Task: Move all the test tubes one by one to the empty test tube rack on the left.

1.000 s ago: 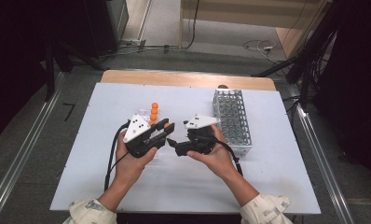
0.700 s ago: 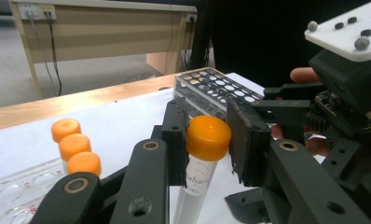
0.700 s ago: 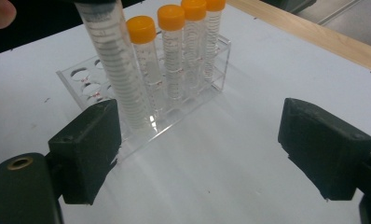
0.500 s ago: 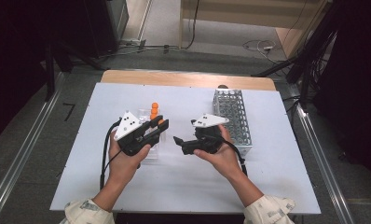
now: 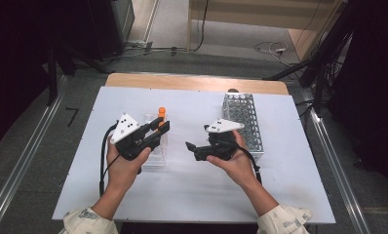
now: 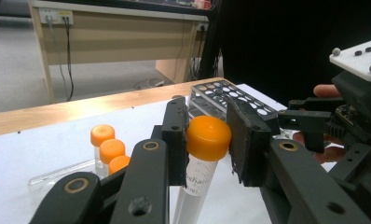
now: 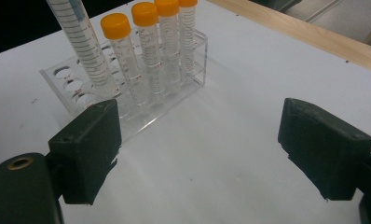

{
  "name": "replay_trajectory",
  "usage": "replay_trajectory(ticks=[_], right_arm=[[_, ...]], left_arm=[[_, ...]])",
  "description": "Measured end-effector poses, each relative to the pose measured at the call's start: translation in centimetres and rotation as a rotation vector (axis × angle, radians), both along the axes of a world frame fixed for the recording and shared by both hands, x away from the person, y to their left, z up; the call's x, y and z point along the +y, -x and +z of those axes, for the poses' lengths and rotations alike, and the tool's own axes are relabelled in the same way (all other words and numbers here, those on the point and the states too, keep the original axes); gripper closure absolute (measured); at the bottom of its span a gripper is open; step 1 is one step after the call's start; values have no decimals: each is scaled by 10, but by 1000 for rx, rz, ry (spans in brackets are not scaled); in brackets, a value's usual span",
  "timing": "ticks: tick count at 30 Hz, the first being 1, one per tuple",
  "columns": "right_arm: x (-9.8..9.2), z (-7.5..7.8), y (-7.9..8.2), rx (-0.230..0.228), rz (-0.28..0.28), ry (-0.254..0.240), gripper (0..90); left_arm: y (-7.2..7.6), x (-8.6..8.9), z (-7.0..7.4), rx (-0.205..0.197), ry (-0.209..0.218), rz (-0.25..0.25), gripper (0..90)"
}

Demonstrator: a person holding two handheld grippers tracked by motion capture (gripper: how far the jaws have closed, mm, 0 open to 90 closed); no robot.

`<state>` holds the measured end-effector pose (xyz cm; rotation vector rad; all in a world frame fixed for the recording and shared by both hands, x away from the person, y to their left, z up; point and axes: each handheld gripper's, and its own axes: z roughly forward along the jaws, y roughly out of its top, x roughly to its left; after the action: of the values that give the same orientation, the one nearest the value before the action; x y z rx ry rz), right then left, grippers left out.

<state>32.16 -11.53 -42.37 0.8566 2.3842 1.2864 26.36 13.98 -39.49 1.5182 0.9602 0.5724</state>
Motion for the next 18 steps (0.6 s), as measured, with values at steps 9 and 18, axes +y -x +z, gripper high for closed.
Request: replay_trajectory(ticks=[9, 18], right_arm=[[-2, 1, 0, -2, -4, -2, 122], [-3, 1, 0, -1, -6, -1, 122]], left_arm=[[0, 6, 0, 13, -15, 47, 709], [-4, 8, -12, 22, -21, 85, 708]])
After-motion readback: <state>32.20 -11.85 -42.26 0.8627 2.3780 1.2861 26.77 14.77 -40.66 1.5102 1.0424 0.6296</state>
